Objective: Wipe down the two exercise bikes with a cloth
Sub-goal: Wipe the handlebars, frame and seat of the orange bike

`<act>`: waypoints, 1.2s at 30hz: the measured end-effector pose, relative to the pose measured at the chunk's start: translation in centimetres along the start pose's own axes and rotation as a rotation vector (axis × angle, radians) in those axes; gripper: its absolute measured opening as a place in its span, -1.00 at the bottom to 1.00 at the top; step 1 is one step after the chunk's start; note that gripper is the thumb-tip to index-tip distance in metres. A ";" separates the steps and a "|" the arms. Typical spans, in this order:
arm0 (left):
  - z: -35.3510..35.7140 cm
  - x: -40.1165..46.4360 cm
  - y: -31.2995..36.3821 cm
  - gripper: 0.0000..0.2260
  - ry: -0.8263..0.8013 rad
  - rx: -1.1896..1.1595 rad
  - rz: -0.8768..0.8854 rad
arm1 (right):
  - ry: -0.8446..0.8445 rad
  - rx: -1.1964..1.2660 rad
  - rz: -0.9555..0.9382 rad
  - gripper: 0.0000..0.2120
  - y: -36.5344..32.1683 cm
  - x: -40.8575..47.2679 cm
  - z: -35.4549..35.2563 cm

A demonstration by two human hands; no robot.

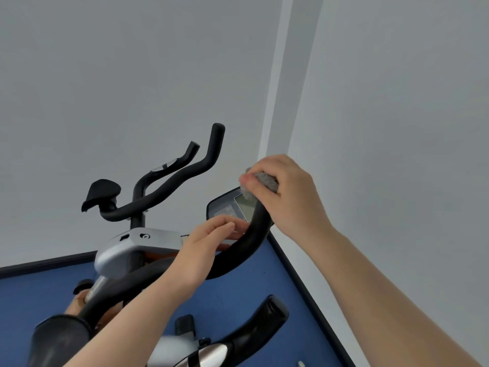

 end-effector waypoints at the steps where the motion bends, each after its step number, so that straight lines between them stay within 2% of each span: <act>1: 0.0 0.0 0.1 -0.71 -0.002 0.002 -0.001 | 0.050 0.051 0.049 -0.82 0.3 0.1 0.2; 3: -0.2 -0.2 0.2 -0.69 -0.009 0.003 0.010 | 0.215 0.300 0.245 -0.84 1.0 -0.6 1.1; 4: -0.2 -0.2 0.2 -0.69 -0.009 0.002 0.016 | 0.308 0.375 0.280 -0.86 1.1 -1.3 1.5; 6: -0.2 -0.3 0.1 -0.70 -0.009 -0.001 0.014 | 0.404 0.269 0.132 -0.89 0.7 -2.2 2.1; 7: -0.2 -0.3 0.1 -0.71 -0.009 -0.002 0.010 | 0.385 0.130 -0.019 -0.90 0.5 -2.3 2.0; 9: -0.2 -0.2 0.1 -0.71 -0.012 -0.011 0.008 | 0.206 -0.085 -0.287 -0.88 0.3 -1.3 1.3; 10: -0.2 -0.2 0.1 -0.71 -0.013 -0.014 0.007 | 0.100 -0.072 -0.282 -0.87 0.6 -0.5 0.7; 12: -0.2 -0.2 0.1 -0.70 -0.013 -0.006 0.004 | 0.018 0.103 -0.046 -0.86 1.1 0.3 0.0; 14: -0.2 -0.3 0.1 -0.70 -0.016 0.001 0.007 | 0.150 0.351 0.245 -0.86 1.2 -0.6 0.7; 15: -0.3 -0.3 0.1 -0.71 -0.017 0.000 0.012 | 0.268 0.355 0.261 -0.88 0.9 -1.5 1.2; 17: -0.3 -0.3 0.2 -0.71 -0.020 -0.008 0.017 | 0.395 0.110 0.076 -0.88 0.0 -2.7 1.7; 19: -0.4 -0.2 0.2 -0.72 -0.029 -0.011 0.005 | 0.273 -0.151 -0.244 -0.88 0.0 -2.7 1.2; 21: -0.5 -0.2 0.2 -0.73 -0.041 -0.015 -0.006 | 0.117 -0.208 -0.384 -0.87 0.4 -1.8 0.1; 23: -0.7 -0.1 0.2 -0.75 -0.068 -0.010 -0.009 | 0.091 -0.174 -0.294 -0.83 0.5 -1.8 -0.4; 26: -1.6 -0.1 -0.1 -0.79 -0.143 0.056 -0.002 | 0.254 -0.329 -0.172 -0.81 -0.7 -3.4 0.5; 28: -2.7 -0.2 -0.5 -0.79 -0.192 0.280 0.096 | 0.304 -0.479 -0.250 -0.83 -1.5 -3.6 0.8; 30: -4.0 -0.3 -0.8 -0.79 -0.213 0.523 0.257 | 0.313 -0.486 -0.307 -0.84 -1.9 -3.0 0.4; 33: -5.7 -0.7 -0.9 -0.81 -0.217 0.635 0.367 | 0.358 -0.502 -0.186 -0.73 -2.5 -3.4 0.7; 36: -6.5 -1.0 -1.1 -0.78 -0.263 0.690 0.415 | 0.192 -0.587 -0.059 -0.62 -3.1 -5.2 2.8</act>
Point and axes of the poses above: each hand's wrist, its own x-axis towards the middle knuckle, its own z-axis out of the palm, y = z × x, the point moved 2 cm from there along x, towards the middle knuckle, and after that the axes turned 7 degrees about y, right-handed, at the moved point
